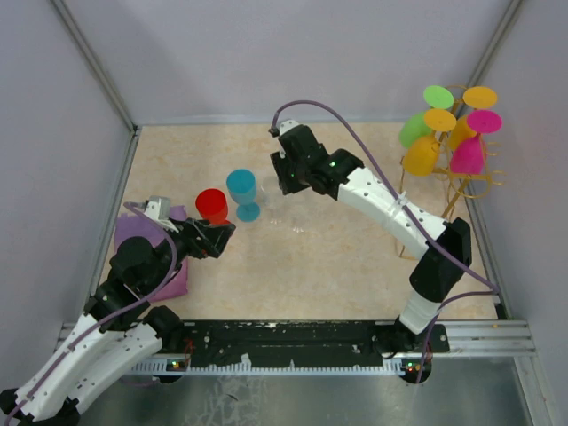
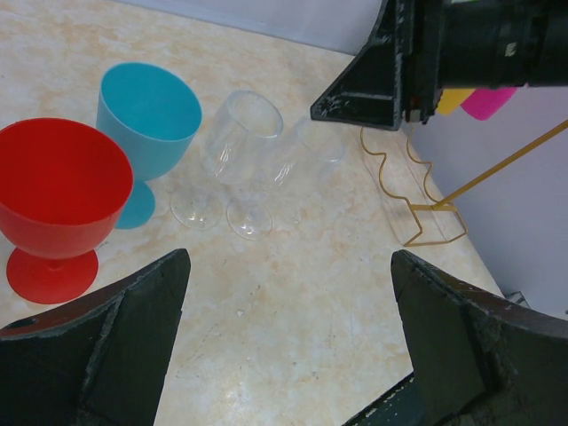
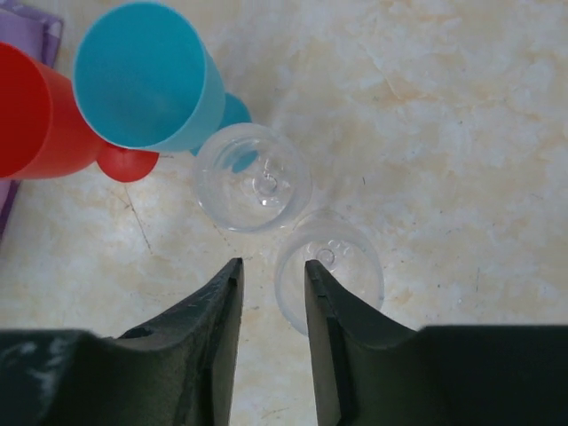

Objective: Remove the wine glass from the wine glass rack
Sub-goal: Place the wine glass at the center of the board, then pick up the wine glass from the wine rack.

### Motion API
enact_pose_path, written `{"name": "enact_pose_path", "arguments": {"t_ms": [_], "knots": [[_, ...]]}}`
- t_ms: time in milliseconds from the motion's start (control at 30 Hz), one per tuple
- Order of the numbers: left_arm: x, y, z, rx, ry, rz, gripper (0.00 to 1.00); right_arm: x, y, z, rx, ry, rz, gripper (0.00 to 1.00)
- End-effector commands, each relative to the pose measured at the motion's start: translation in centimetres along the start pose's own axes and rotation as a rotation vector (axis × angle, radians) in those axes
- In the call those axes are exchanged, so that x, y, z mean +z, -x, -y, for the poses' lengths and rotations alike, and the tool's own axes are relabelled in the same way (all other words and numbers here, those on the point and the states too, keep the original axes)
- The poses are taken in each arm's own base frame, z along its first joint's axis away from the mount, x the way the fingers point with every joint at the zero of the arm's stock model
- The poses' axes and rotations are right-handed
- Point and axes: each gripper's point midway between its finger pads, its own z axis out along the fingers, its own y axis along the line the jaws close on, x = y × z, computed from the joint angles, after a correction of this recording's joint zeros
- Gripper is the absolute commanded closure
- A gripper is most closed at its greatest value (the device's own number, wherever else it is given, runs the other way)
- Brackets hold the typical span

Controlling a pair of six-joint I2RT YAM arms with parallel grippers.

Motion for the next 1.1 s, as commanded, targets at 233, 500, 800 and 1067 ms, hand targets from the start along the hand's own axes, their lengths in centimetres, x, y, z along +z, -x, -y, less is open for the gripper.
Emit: {"name": "enact_pose_path", "arguments": {"t_ms": [233,500,800,1067], "knots": [[0.0,1.0,0.4,0.002,-0.01,0.029,0.0,-14.0,10.8,3.8,-0.11,-0.15,0.305,0.15],[-0.6,2.5,0.6,0.046,0.002,0.048,0.0,-22.6,14.7,13.6,0.094,-0.263,0.505,0.11],[-1.1,1.2,0.9,0.016,-0.031,0.01,0.0,-27.5,12.0,24.9,0.435,-0.424,0.563,0.11],[-1.1,0.1,1.1,0.003,-0.047,-0.036,0.0,-26.3,8.5,28.7,0.573,-0.53,0.532,0.12]]}}
